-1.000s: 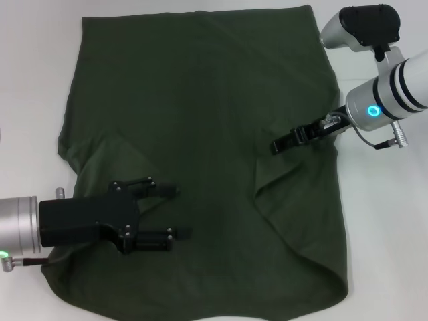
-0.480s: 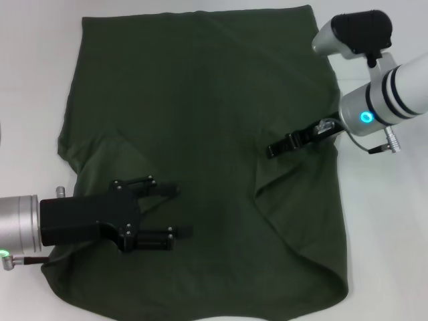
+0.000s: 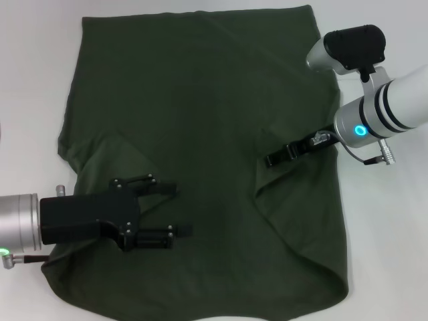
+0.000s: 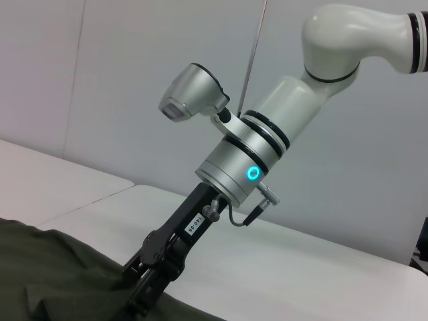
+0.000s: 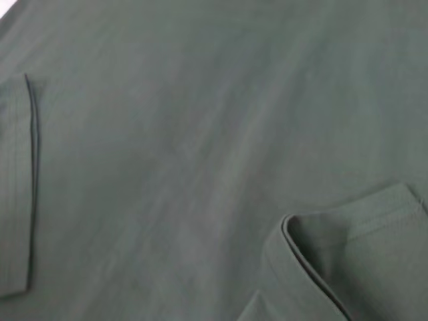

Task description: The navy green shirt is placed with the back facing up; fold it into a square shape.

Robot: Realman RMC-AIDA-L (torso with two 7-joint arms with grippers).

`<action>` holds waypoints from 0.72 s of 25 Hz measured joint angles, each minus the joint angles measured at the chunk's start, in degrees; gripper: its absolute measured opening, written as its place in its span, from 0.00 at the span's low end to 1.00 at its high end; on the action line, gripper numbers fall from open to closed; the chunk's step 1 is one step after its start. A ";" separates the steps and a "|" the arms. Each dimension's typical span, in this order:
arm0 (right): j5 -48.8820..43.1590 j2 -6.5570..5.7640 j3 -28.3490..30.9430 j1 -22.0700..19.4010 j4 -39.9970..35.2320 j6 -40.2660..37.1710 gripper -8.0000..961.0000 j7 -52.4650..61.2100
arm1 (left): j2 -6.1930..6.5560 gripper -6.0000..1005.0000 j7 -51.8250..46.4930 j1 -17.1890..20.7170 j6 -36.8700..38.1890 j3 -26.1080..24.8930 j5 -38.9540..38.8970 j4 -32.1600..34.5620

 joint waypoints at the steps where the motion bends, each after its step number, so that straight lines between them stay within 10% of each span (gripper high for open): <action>1: 0.07 0.07 0.00 -0.01 0.00 -0.04 0.93 -0.01 | 0.02 0.88 0.00 0.00 0.00 0.00 0.00 0.00; 18: 13.70 -0.13 1.84 -0.15 -1.56 -7.24 0.93 -0.45 | 0.15 0.88 -0.09 0.07 0.11 -0.06 0.01 0.00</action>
